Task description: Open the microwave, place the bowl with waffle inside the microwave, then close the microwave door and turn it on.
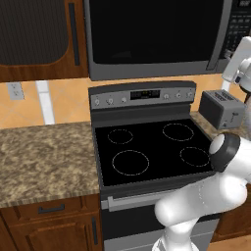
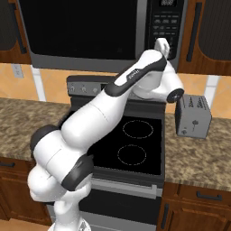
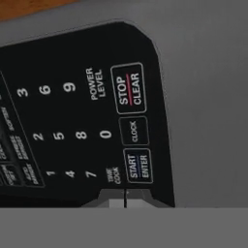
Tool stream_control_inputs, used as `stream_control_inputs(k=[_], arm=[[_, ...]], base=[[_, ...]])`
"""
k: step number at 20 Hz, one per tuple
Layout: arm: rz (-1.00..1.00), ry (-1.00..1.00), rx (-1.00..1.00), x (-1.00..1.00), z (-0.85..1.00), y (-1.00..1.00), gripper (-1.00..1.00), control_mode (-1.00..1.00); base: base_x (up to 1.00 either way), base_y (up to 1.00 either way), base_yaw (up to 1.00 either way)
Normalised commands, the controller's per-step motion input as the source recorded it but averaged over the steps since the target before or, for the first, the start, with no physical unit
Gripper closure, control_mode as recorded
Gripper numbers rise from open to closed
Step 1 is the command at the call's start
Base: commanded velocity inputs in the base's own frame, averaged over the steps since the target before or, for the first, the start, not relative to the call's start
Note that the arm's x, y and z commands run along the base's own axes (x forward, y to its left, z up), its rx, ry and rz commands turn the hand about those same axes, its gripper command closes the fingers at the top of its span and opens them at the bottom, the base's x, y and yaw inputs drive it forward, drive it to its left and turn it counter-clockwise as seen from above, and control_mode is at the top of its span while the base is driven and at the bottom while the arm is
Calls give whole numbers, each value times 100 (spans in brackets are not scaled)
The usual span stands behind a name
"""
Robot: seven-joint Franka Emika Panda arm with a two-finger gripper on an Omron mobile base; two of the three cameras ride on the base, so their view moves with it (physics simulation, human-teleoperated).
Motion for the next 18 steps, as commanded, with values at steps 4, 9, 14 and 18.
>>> stream_control_inputs(k=[4, 9, 14, 18], arm=[[0, -1, 0, 36, 0, -10, 100, -100], [0, 0, 0, 43, -1, -5, 100, -100], [2, -8, 0, -46, -11, 12, 100, -100], [7, -6, 0, -100, -29, 26, 100, -100]], base=[[0, 0, 0], [0, 0, 0], [0, 0, 0], [0, 0, 0]])
